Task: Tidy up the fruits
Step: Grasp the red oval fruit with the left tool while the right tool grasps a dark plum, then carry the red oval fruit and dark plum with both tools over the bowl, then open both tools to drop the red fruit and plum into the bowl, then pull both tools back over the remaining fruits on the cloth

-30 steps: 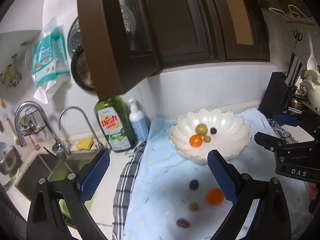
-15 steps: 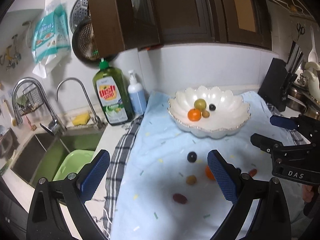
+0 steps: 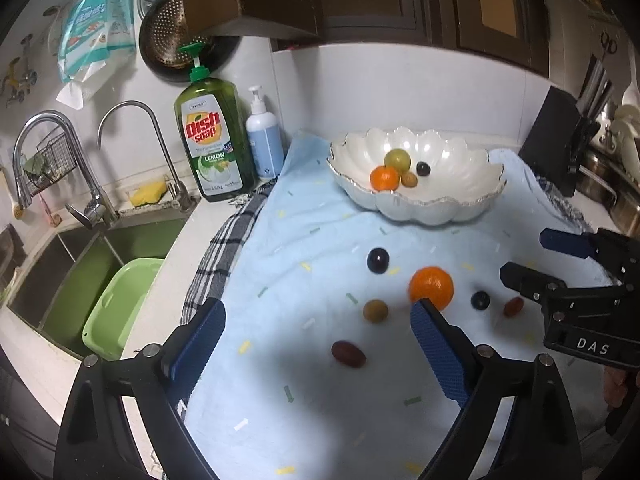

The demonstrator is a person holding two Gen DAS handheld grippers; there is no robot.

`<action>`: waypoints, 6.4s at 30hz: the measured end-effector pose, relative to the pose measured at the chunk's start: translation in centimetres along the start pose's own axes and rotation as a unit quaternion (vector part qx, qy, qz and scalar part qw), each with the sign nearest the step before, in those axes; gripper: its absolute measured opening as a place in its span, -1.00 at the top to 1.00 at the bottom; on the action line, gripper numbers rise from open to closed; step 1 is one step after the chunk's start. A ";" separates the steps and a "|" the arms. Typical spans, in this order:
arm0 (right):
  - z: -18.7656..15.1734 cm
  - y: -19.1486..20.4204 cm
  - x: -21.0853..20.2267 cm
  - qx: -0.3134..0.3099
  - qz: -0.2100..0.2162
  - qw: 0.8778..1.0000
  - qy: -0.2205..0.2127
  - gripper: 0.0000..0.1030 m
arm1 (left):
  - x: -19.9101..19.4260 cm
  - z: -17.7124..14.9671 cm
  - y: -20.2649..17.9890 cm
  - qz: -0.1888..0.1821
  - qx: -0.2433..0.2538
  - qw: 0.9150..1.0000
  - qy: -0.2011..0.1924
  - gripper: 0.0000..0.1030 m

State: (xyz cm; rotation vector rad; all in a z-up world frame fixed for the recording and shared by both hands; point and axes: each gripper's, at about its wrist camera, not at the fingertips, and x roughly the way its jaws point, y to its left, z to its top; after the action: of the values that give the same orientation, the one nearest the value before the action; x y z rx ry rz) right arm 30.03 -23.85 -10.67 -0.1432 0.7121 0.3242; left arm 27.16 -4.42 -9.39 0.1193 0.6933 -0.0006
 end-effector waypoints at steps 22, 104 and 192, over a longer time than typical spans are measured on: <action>-2.1 -0.1 4.6 0.003 0.010 0.998 0.057 0.07 | 5.6 -3.4 -1.6 -0.027 0.015 0.997 0.067 -0.23; 7.6 -5.7 -3.1 0.027 -0.036 0.991 -0.126 0.55 | 0.4 10.4 -5.7 -0.115 0.046 0.984 -0.131 0.52; 12.0 -9.5 0.2 0.054 -0.095 0.989 -0.100 -0.38 | 5.3 17.1 -5.4 -0.060 0.062 0.992 -0.089 -0.96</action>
State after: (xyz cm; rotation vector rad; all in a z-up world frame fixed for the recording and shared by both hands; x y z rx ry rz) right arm 40.82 -29.88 -1.60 -0.0736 0.5111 0.1159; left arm 41.89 -11.41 -0.30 0.1942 0.5202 -0.1689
